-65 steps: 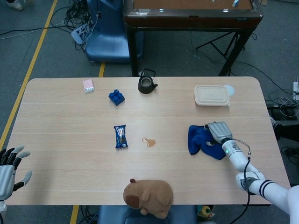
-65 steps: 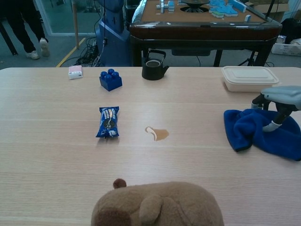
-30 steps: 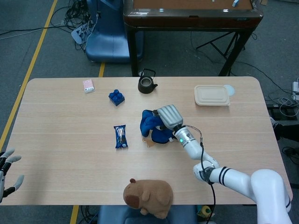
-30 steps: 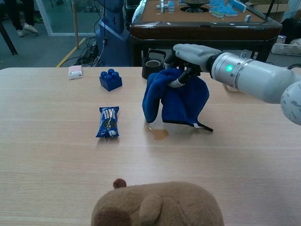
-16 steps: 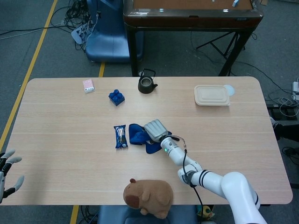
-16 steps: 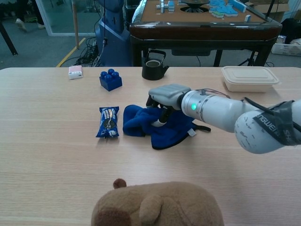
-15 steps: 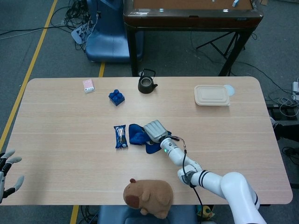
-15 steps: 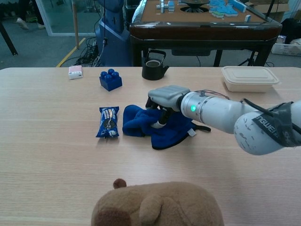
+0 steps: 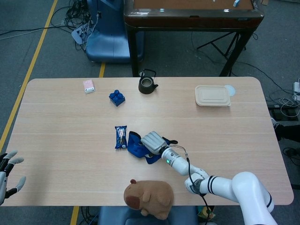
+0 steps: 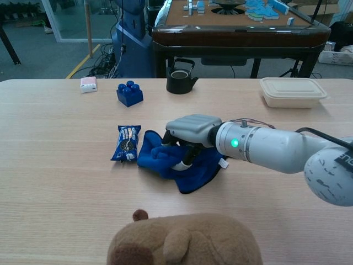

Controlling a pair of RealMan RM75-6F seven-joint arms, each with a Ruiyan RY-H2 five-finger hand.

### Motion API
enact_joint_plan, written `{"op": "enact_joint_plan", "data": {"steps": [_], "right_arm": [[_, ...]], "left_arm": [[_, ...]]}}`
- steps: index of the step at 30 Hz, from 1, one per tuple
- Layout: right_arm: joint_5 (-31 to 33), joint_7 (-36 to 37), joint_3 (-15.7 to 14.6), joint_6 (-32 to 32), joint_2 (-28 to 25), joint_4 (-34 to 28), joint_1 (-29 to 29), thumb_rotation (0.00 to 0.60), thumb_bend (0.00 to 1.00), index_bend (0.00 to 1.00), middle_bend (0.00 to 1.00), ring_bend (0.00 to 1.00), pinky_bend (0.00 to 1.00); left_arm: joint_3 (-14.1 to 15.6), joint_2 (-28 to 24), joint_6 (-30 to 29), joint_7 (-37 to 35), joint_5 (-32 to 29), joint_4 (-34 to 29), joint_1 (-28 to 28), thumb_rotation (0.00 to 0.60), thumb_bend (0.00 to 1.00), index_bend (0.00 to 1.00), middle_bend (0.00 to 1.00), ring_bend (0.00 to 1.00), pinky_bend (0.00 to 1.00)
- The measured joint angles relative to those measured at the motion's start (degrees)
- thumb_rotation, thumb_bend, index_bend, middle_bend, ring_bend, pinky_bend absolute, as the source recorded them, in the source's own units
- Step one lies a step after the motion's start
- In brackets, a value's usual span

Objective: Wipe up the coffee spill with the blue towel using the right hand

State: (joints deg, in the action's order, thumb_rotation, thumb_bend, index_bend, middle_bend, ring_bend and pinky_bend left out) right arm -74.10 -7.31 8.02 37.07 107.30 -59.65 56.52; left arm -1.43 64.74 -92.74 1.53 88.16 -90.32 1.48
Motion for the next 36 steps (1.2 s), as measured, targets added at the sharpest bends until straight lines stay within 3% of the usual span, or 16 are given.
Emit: {"op": "enact_joint_plan", "data": {"steps": [7, 17, 23, 30, 36], "right_arm": [[-2.3, -2.8, -2.3, 1.8, -2.7, -2.1, -1.2, 0.600, 0.55, 0.66, 0.63, 0.56, 0.47], [1.0, -6.5, -1.6, 0.6, -0.7, 8.0, -1.4, 0.600, 0.55, 0.66, 0.63, 0.56, 0.47], [3.5, -8.6, 0.5, 0.8, 1.1, 15.7, -1.3, 0.600, 0.55, 0.66, 0.63, 0.56, 0.47], [7.5, -10.0, 6.1, 3.3, 4.6, 22.2, 0.2, 0.600, 0.55, 0.66, 0.63, 0.56, 0.47], [8.2, -12.1, 6.3, 1.7, 8.5, 23.3, 1.9, 0.600, 0.55, 0.66, 0.63, 0.56, 0.47]], "left_arm": [[0.2, 0.1, 0.0, 0.3, 0.7, 0.1, -0.1, 0.600, 0.27, 0.31, 0.16, 0.12, 0.07], [0.3, 0.0, -0.4, 0.0, 0.9, 0.2, 0.2, 0.600, 0.27, 0.31, 0.16, 0.12, 0.07], [0.4, 0.1, -0.1, -0.1, 0.9, 0.3, 0.2, 0.600, 0.27, 0.31, 0.16, 0.12, 0.07], [0.3, 0.0, -0.3, -0.4, 1.0, 0.6, 0.2, 0.600, 0.27, 0.31, 0.16, 0.12, 0.07], [0.4, -0.1, -0.2, -0.3, 0.8, 0.3, 0.3, 0.600, 0.27, 0.31, 0.16, 0.12, 0.07]]}}
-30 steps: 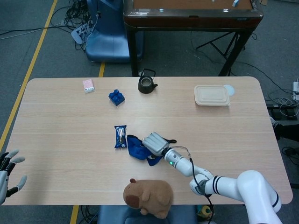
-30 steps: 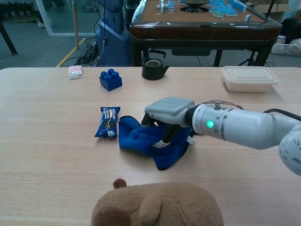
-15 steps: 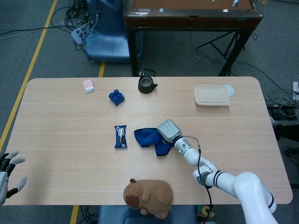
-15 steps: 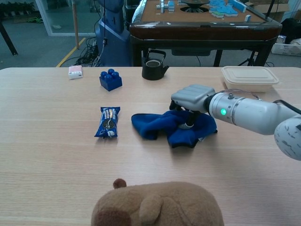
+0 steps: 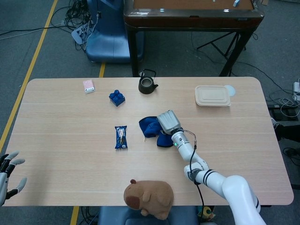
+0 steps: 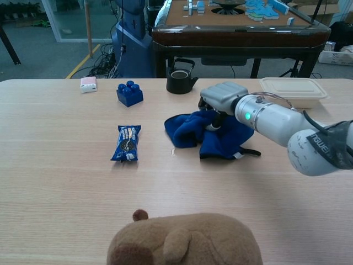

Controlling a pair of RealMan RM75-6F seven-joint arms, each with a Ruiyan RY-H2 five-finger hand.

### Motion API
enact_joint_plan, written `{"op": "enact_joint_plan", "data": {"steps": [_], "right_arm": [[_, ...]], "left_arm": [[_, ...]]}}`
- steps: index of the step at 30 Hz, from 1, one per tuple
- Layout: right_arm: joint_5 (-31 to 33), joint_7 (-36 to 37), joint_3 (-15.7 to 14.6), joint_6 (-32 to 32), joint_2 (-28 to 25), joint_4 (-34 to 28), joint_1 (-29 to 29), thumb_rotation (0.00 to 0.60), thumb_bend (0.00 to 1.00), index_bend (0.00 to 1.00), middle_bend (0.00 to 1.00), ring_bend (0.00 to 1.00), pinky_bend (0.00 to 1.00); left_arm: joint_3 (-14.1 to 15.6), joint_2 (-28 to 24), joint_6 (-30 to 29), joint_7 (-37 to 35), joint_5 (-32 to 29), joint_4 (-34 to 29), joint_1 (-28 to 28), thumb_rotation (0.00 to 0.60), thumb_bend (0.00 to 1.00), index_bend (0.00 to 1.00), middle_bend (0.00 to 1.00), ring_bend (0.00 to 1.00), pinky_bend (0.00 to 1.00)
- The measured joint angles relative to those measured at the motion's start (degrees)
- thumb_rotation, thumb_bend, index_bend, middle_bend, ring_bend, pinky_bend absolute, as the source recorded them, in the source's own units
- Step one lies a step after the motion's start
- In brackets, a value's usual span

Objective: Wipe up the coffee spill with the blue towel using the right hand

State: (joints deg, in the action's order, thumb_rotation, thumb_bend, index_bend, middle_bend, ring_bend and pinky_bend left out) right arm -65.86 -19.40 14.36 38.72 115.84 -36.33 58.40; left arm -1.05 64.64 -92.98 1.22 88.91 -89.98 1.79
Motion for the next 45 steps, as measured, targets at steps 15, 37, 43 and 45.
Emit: {"op": "enact_joint_plan", "data": {"steps": [15, 37, 43, 45], "right_arm": [[-3.8, 3.0, -2.5, -1.9, 1.1, -8.9, 0.5, 0.600, 0.55, 0.66, 0.63, 0.55, 0.47], [-6.0, 0.7, -5.1, 3.0, -9.4, -19.9, -3.5, 0.600, 0.55, 0.66, 0.63, 0.55, 0.47], [-2.6, -0.9, -2.0, 5.7, -13.8, -19.6, -4.8, 0.600, 0.55, 0.66, 0.63, 0.55, 0.47], [-1.7, -1.4, -0.7, 7.0, -15.8, -20.5, -5.1, 0.600, 0.55, 0.66, 0.63, 0.55, 0.47]], "left_arm": [[0.0, 0.0, 0.0, -0.2, -0.2, 0.1, 0.2, 0.600, 0.27, 0.31, 0.16, 0.12, 0.07], [0.4, -0.2, -0.3, 0.1, 0.9, -0.2, 0.2, 0.600, 0.27, 0.31, 0.16, 0.12, 0.07], [0.4, -0.1, -0.1, 0.1, 1.3, -0.2, 0.0, 0.600, 0.27, 0.31, 0.16, 0.12, 0.07], [0.4, -0.1, -0.1, 0.1, 1.4, -0.2, 0.0, 0.600, 0.27, 0.31, 0.16, 0.12, 0.07]]}}
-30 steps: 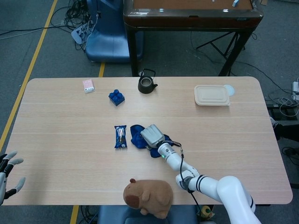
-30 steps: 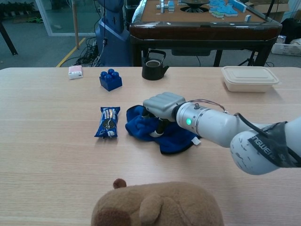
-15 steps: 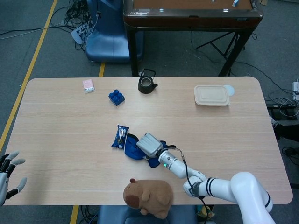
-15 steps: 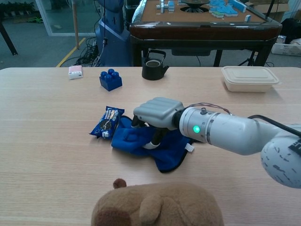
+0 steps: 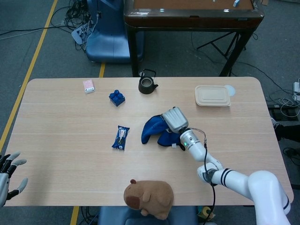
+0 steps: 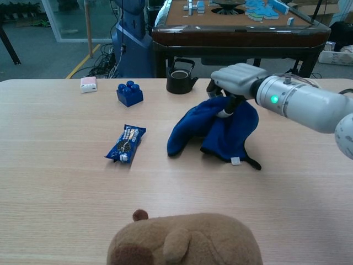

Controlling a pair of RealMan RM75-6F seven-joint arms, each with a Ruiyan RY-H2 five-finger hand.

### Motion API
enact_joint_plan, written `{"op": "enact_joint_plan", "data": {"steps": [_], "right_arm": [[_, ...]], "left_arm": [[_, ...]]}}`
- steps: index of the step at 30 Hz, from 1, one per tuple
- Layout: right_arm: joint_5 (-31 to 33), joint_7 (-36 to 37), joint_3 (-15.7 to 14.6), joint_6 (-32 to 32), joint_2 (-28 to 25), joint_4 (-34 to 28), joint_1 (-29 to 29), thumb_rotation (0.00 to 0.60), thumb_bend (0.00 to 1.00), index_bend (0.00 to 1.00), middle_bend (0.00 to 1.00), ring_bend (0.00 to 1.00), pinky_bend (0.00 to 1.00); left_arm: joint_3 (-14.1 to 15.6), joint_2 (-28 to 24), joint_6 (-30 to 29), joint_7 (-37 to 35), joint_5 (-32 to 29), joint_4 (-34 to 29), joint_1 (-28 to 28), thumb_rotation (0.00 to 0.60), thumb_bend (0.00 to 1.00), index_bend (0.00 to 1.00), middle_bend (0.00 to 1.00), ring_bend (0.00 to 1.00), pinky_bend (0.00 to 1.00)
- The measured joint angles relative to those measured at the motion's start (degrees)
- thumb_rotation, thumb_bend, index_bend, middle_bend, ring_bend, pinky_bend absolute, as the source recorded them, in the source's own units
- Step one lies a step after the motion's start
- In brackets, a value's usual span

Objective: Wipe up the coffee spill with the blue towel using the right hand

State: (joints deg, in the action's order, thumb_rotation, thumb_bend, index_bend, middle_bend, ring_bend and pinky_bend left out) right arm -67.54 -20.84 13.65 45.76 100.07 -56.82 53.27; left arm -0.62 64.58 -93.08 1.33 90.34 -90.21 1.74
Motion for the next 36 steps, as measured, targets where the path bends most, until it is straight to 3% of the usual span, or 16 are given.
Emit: {"op": "enact_joint_plan", "data": {"steps": [8, 22, 25, 28, 30, 32, 36], "right_arm": [[4.1, -1.6, 4.3, 3.5, -5.8, -4.2, -0.8, 0.600, 0.55, 0.66, 0.63, 0.55, 0.47], [9.3, -3.8, 2.9, 1.9, -5.7, 1.4, -2.2, 0.600, 0.55, 0.66, 0.60, 0.50, 0.46], [10.1, -4.1, 2.6, 1.7, -6.0, 1.1, -2.8, 0.600, 0.51, 0.54, 0.50, 0.42, 0.38], [11.1, -4.8, 2.1, 0.6, -7.5, -1.1, -3.3, 0.600, 0.32, 0.17, 0.21, 0.18, 0.21], [11.5, -5.3, 1.6, 0.4, -9.0, -3.7, -3.8, 0.600, 0.21, 0.03, 0.09, 0.09, 0.14], [11.6, -5.5, 1.3, 0.6, -10.3, -6.2, -4.4, 0.600, 0.17, 0.00, 0.05, 0.04, 0.11], [10.3, -4.8, 0.6, 3.2, -13.9, -11.9, -6.3, 0.600, 0.16, 0.00, 0.06, 0.04, 0.11]], "left_arm": [[0.0, 0.0, 0.0, 0.3, 0.2, -0.3, -0.1, 0.600, 0.27, 0.31, 0.16, 0.12, 0.07], [0.0, 0.3, 0.6, 0.8, -0.1, -0.2, -0.3, 0.600, 0.27, 0.31, 0.16, 0.12, 0.07], [0.0, 0.5, 0.9, 1.0, -0.1, -0.2, -0.5, 0.600, 0.27, 0.31, 0.16, 0.12, 0.07], [-0.1, 0.7, 1.0, 0.9, -0.2, -0.1, -0.7, 0.600, 0.27, 0.31, 0.16, 0.12, 0.07], [-0.1, 0.7, 1.1, 0.9, -0.2, 0.0, -0.7, 0.600, 0.27, 0.31, 0.16, 0.12, 0.07], [-0.1, 0.8, 1.3, 0.9, -0.2, 0.1, -0.8, 0.600, 0.27, 0.31, 0.16, 0.12, 0.07], [-0.1, 0.8, 1.4, 0.8, -0.2, 0.2, -1.0, 0.600, 0.27, 0.31, 0.16, 0.12, 0.07]]}}
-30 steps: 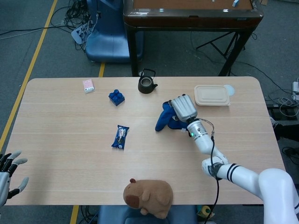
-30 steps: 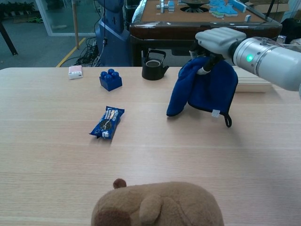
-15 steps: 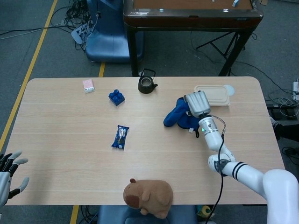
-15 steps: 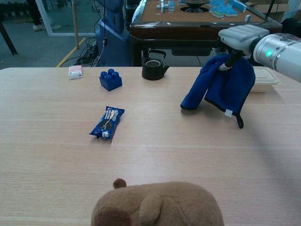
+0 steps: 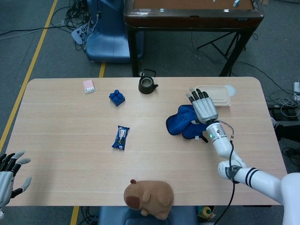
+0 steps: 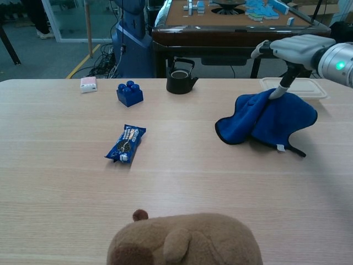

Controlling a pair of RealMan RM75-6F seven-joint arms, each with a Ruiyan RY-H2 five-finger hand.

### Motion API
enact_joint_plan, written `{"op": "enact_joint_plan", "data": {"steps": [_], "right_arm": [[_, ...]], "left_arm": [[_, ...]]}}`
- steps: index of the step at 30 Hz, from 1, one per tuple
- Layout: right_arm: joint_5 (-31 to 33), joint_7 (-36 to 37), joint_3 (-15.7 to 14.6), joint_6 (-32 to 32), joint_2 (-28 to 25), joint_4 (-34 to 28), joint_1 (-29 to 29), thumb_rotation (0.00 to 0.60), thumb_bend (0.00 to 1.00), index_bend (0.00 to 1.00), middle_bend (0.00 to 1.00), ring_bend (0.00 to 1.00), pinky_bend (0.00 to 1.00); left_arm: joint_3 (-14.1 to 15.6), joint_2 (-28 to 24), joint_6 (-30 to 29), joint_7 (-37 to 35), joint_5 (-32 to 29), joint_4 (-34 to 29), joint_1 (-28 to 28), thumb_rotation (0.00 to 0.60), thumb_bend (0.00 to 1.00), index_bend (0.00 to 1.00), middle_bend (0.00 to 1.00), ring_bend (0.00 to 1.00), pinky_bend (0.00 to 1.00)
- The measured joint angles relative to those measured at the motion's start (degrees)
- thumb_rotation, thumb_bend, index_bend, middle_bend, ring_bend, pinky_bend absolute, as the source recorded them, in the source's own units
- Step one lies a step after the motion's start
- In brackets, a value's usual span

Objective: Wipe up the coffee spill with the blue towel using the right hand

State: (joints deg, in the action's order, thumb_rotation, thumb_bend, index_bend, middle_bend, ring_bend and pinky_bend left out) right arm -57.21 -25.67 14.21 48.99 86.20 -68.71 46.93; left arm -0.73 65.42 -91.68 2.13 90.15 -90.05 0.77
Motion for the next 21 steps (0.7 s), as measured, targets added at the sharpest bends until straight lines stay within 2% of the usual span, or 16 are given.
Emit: {"op": "enact_joint_plan", "data": {"steps": [3, 6, 10, 15, 21], "right_arm": [[-1.5, 0.5, -0.7, 2.8, -2.6, -3.5, -1.7, 0.600, 0.16, 0.00, 0.12, 0.05, 0.11], [-2.9, 0.9, -1.5, 5.6, -5.3, -7.0, -3.7, 0.600, 0.16, 0.01, 0.18, 0.10, 0.14], [-4.3, 1.8, -2.9, 8.7, -9.3, -11.9, -7.0, 0.600, 0.16, 0.10, 0.25, 0.16, 0.20], [-5.7, 3.2, -5.1, 13.2, -14.9, -17.6, -12.3, 0.600, 0.16, 0.11, 0.26, 0.17, 0.21], [-8.8, 6.8, -7.0, 17.3, -19.7, -21.4, -17.0, 0.600, 0.16, 0.11, 0.28, 0.17, 0.21]], "left_arm": [[0.0, 0.0, 0.1, -0.1, 0.1, 0.1, -0.1, 0.600, 0.27, 0.31, 0.16, 0.12, 0.07], [-0.1, -0.1, 0.0, -0.2, 0.1, 0.1, -0.2, 0.600, 0.27, 0.31, 0.16, 0.12, 0.07], [-0.2, -0.2, 0.2, -0.4, -0.1, 0.1, -0.3, 0.600, 0.27, 0.31, 0.16, 0.12, 0.07], [-0.4, -0.3, 0.6, -0.3, -0.1, 0.0, -0.8, 0.600, 0.27, 0.31, 0.16, 0.12, 0.07], [-0.5, -0.3, 1.1, 0.2, -0.1, -0.2, -1.3, 0.600, 0.27, 0.31, 0.16, 0.12, 0.07]]}}
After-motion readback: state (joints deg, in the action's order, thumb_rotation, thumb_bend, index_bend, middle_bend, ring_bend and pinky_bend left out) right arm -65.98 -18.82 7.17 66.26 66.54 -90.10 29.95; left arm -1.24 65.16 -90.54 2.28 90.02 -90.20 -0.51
